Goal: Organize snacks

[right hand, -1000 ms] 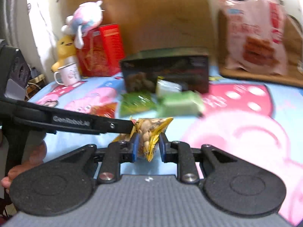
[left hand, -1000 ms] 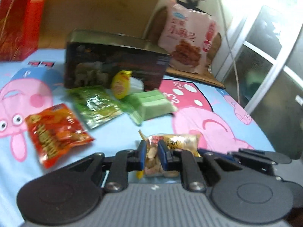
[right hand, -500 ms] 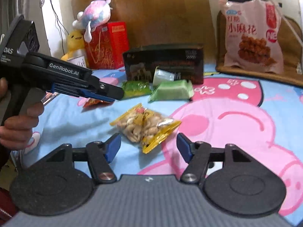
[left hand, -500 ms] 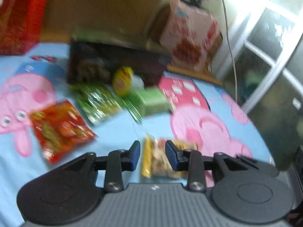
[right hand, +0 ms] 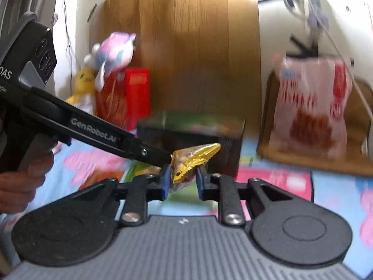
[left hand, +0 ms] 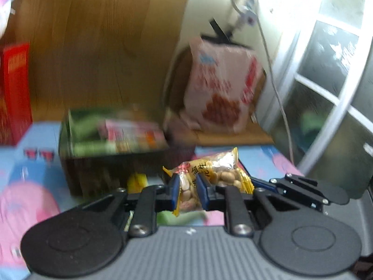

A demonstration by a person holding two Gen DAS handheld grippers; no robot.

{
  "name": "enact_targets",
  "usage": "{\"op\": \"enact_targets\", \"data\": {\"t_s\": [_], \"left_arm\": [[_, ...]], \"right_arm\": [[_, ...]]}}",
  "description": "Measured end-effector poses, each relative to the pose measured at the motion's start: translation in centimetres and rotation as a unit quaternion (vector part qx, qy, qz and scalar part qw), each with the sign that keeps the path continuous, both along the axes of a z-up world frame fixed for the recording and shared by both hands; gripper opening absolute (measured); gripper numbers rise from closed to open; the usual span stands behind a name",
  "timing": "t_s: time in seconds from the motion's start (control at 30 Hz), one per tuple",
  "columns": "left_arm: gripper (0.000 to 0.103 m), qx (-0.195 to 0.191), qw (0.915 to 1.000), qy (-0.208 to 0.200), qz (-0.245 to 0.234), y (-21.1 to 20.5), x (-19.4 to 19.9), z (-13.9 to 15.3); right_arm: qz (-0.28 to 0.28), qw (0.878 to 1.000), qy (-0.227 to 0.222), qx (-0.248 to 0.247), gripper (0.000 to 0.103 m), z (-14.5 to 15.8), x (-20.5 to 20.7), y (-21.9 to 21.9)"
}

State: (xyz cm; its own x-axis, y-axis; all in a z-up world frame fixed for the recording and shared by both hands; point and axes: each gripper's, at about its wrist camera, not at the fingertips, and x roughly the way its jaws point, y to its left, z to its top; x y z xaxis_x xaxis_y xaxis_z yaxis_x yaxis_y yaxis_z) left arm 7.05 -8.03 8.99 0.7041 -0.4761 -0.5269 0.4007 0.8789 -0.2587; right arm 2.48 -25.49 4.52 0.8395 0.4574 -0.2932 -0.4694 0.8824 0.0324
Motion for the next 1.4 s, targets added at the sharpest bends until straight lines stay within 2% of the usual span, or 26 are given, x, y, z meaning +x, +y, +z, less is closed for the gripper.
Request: {"op": "enact_targets", "data": {"t_s": [0.2,0.4,0.43,0.5,0.57,0.63,0.73,0.8,0.87,0.93,1.0,1.03,1.1,1.17,1.27,1.4], "left_arm": [[0.017,0.018,0.9992,-0.017,0.031,-0.8,5.6,0.6],[0.017,0.028,0.9982,-0.010,0.052,-1.1,9.4,-1.0],[0.018,0.031,0.9978,-0.010,0.059,-1.1,9.8,-1.2],[0.018,0.037,0.9970,-0.008,0.067,-0.8,10.2,-1.4],[0.018,0.021,0.9970,-0.007,0.074,0.4,9.7,-1.3],[0.019,-0.009,0.9970,-0.008,0.077,2.0,8.5,-1.0],[0.019,-0.027,0.9975,-0.005,0.064,3.6,5.9,-1.3],[0.019,-0.035,0.9979,0.014,0.052,4.0,4.4,-2.2],[0.019,-0.042,0.9977,0.044,0.031,3.7,3.5,-3.7],[0.019,-0.031,0.9965,0.073,0.026,2.6,3.1,-5.4],[0.019,-0.019,0.9951,0.094,0.021,1.6,3.1,-6.9],[0.022,-0.012,0.9942,0.105,0.020,1.2,3.2,-7.6],[0.022,-0.031,0.9936,0.106,0.023,1.2,2.5,-7.8],[0.022,-0.035,0.9928,0.114,0.013,1.1,1.6,-7.5],[0.022,-0.018,0.9944,0.104,0.003,0.4,-0.7,-7.4],[0.023,-0.021,0.9946,0.101,-0.018,0.3,-4.4,-7.6]], "right_arm": [[-0.011,1.000,-0.002,0.019,0.026,0.7,7.2,0.4],[-0.014,1.000,0.010,0.018,0.028,-0.7,10.8,1.5],[-0.018,1.000,0.008,0.016,0.031,-1.0,11.0,1.6],[-0.043,0.999,0.003,0.019,0.062,-1.3,11.2,1.0],[-0.066,0.997,-0.003,0.047,0.065,-1.3,10.9,-0.6],[-0.074,0.994,0.010,0.084,0.065,-0.8,10.5,-2.8],[-0.066,0.983,0.067,0.158,0.064,-1.0,9.7,-6.4],[-0.050,0.975,0.117,0.182,0.052,-2.2,9.1,-7.6],[-0.034,0.967,0.169,0.186,0.044,-3.9,8.5,-7.7],[-0.026,0.963,0.204,0.172,0.036,-5.4,8.1,-6.8],[-0.005,0.960,0.230,0.160,0.021,-6.3,8.0,-5.2],[0.003,0.961,0.228,0.157,0.021,-6.5,7.6,-4.6],[0.004,0.966,0.219,0.137,0.021,-6.0,6.6,-3.6],[0.005,0.966,0.222,0.133,0.021,-5.7,5.2,-3.3],[0.010,0.967,0.217,0.130,0.021,-5.6,2.3,-3.4],[0.013,0.970,0.205,0.130,0.024,-5.5,-1.8,-3.9]]}}
